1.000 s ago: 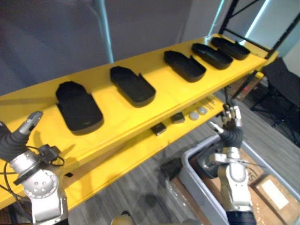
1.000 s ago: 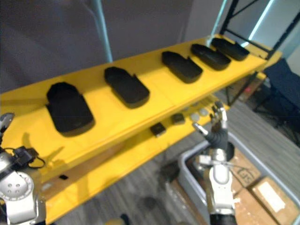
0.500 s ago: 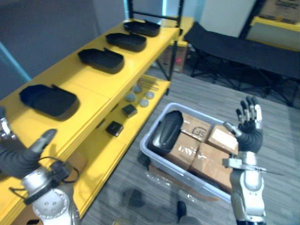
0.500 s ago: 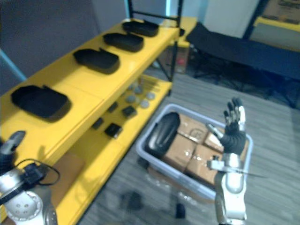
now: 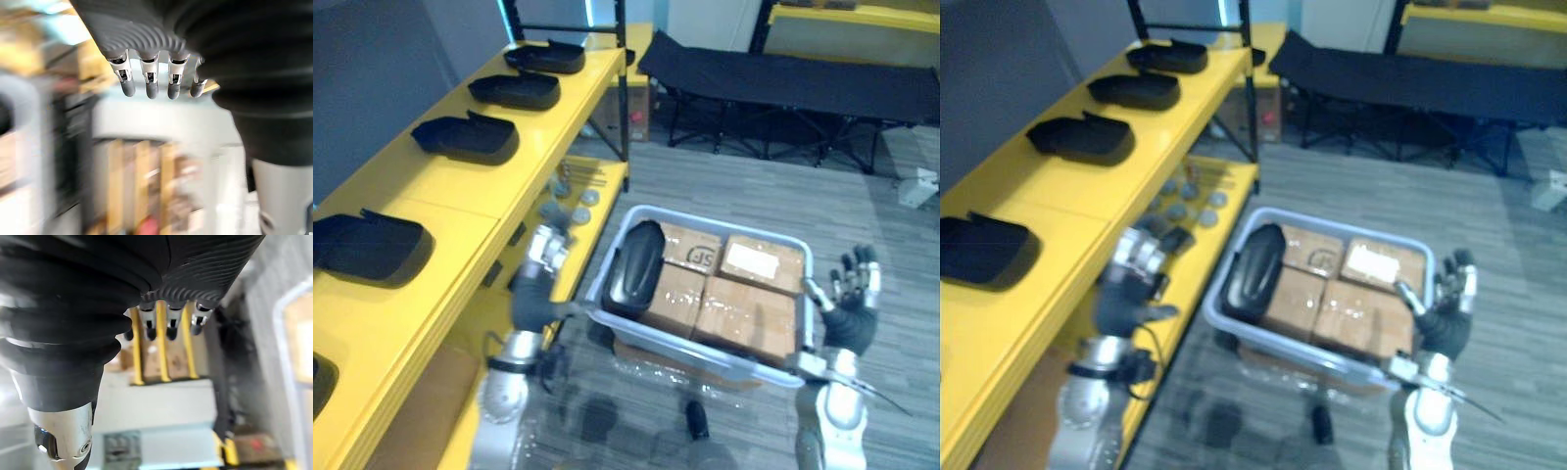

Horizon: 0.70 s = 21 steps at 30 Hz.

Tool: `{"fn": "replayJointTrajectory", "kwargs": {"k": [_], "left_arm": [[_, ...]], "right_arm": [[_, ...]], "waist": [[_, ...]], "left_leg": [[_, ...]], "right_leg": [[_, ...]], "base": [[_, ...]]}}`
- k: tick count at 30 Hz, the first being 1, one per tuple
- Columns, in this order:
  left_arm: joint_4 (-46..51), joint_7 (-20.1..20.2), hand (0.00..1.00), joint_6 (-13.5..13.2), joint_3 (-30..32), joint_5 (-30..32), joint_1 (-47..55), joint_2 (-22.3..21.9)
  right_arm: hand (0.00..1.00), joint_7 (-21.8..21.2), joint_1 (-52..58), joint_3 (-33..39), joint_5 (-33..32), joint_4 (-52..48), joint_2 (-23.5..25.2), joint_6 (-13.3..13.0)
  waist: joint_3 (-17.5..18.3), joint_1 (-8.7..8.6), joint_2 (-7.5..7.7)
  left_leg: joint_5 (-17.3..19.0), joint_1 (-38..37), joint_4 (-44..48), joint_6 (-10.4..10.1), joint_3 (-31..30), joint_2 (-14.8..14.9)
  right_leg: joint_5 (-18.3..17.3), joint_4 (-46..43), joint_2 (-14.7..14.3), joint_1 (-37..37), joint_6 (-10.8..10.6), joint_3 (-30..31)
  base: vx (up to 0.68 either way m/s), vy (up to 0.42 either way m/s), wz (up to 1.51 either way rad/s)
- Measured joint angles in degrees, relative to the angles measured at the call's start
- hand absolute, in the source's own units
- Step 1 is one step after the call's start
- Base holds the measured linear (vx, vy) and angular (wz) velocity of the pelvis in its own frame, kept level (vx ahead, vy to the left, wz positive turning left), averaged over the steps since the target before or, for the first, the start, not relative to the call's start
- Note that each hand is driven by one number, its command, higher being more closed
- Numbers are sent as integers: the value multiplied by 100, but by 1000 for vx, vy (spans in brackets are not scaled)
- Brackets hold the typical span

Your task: Walk over and take plastic housings, then place them on the shelf

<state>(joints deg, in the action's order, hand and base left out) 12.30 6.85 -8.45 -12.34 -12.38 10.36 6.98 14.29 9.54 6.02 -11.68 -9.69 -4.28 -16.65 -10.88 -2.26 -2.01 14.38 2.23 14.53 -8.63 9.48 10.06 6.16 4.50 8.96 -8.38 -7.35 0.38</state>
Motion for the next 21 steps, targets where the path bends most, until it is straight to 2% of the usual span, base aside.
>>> {"fn": "replayJointTrajectory", "kwargs": {"k": [1,2,3,4,6,7,9,10,11,14,16,21], "left_arm": [[-241,-36,0,88,-14,0,-59,10],[-525,-86,0,116,-21,-6,-130,26],[-703,-116,0,122,-20,-18,-175,36],[-940,-129,0,109,-25,-147,-214,43],[-1065,-100,0,104,-156,-521,-355,90],[-1267,-170,0,89,-284,-550,-490,160],[-1977,-432,0,15,-483,-402,-700,156],[-2147,-482,0,-24,-506,-319,-726,155],[-2439,-617,0,-111,-544,-208,-750,170],[-2844,-1031,0,-298,-637,252,-726,196],[-2971,-1257,0,-425,-638,472,-659,260],[-3525,-1561,0,-607,-632,902,-590,322]], "right_arm": [[0,128,-174,-35,74,173,-9,75],[0,273,-300,-49,79,370,-21,128],[0,378,-391,-64,85,521,-42,165],[0,644,-630,-124,199,839,-151,214],[0,1111,-1031,-173,586,1311,-389,359],[0,1437,-1331,-180,893,1699,-485,553],[0,2057,-1789,-332,1248,2563,-531,832],[0,2177,-1900,-349,1289,2771,-531,863],[0,2432,-2052,-350,1384,3134,-535,922],[0,2967,-2298,-330,1474,3725,-663,980],[0,3115,-2484,-320,1473,3799,-705,983],[0,3142,-2899,-348,1483,3803,-790,1171]], "waist": [[-124,7,33],[-197,8,67],[-247,29,70],[-319,102,1],[-507,187,-81],[-630,250,-108],[-698,323,-61],[-737,320,-41],[-805,372,18],[-1014,539,58],[-1154,642,69],[-1237,700,43]], "left_leg": [[-22,39,45,-37,-36,-50],[-18,102,164,-39,-133,-94],[-1,158,225,-61,-182,-103],[14,318,346,-79,-361,-68],[19,517,387,-85,-538,-66],[19,573,412,-85,-620,-67],[18,578,409,-83,-731,-72],[18,575,416,-83,-764,-75],[18,587,434,-82,-808,-91],[42,763,586,-49,-1017,-130],[43,812,623,-47,-1061,-150],[41,1069,781,-49,-1212,-168]], "right_leg": [[134,0,49,-14,46,-29],[419,0,102,-18,-14,-35],[557,-1,122,-17,-129,-52],[629,-2,76,-84,-153,-140],[666,-2,68,-166,-156,-222],[668,-3,72,-152,-155,-308],[668,-3,80,-81,-155,-416],[668,-3,88,-38,-155,-477],[669,-3,107,-16,-155,-517],[667,-2,142,31,-154,-685],[666,-2,159,30,-154,-730],[675,-2,162,-58,-167,-825]], "base": [[-1,-2,20],[12,-23,31],[30,-46,35],[37,-47,31],[33,-28,32],[19,-6,29],[32,8,26],[20,22,23],[-2,17,17],[-42,10,30],[-57,-8,19],[-30,-7,11]]}}
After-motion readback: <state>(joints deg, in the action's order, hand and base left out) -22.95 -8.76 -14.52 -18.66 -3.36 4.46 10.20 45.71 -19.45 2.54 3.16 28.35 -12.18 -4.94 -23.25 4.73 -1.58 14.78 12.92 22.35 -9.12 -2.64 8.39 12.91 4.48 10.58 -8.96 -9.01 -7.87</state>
